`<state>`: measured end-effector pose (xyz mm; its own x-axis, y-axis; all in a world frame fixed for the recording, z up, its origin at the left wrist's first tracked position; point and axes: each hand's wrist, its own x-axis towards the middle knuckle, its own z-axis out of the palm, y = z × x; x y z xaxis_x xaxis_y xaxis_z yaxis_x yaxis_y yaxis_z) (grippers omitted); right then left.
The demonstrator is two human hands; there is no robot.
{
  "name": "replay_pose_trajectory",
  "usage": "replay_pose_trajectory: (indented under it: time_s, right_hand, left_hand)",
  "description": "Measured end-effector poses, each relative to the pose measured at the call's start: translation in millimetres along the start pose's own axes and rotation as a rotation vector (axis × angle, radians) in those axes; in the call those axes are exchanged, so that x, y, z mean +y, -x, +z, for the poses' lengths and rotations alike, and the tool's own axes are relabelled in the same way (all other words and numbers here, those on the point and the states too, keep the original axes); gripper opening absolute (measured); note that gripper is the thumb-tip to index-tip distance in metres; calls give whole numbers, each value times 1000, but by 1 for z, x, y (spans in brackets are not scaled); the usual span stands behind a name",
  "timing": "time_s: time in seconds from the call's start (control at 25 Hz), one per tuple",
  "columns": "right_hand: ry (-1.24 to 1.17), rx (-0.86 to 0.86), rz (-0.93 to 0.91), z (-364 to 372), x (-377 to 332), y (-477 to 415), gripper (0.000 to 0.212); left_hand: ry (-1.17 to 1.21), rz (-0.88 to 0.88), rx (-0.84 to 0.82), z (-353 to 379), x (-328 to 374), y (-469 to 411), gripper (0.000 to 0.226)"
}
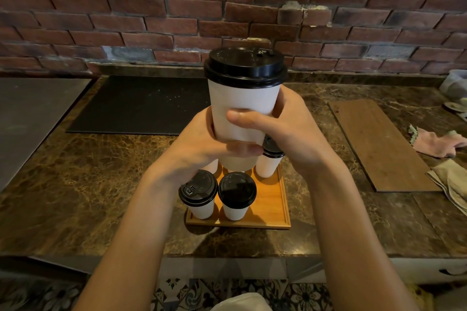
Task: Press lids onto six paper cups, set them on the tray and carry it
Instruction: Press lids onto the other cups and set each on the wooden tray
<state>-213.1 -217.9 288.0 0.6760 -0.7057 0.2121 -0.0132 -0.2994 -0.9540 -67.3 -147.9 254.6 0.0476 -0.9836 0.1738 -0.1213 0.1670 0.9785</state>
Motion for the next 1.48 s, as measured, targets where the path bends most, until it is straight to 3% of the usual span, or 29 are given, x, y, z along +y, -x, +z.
replay_pose_trajectory:
  time_s: [0.52, 0.64, 0.72, 0.92, 1.04, 1.12, 1.48]
  right_hand:
    - [115, 239, 32, 18, -8, 2, 76]
    - [144, 325, 33, 28, -6, 5, 85]
    - [173, 339, 33, 30, -5, 5, 87]
    - [154, 311, 40, 27, -8, 6, 82]
    - [34, 261, 34, 19, -10, 5, 70]
    - [-17, 221, 20, 14, -10, 5, 68]
    - [-79, -13, 17, -2, -3, 10, 60]
  left_hand:
    - [-106, 68, 188, 14, 5, -1, 65]
    - [-218, 16, 336, 20, 4, -2, 36]
    - [-275, 4, 379, 24, 3, -2, 32]
    - [-227, 15, 279, 16, 6, 0, 39]
    - [-156, 7, 169, 9, 9, 3, 68]
    - [-171, 4, 152, 7, 11, 4, 73]
    - [44, -7, -71, 4, 10, 7, 62]
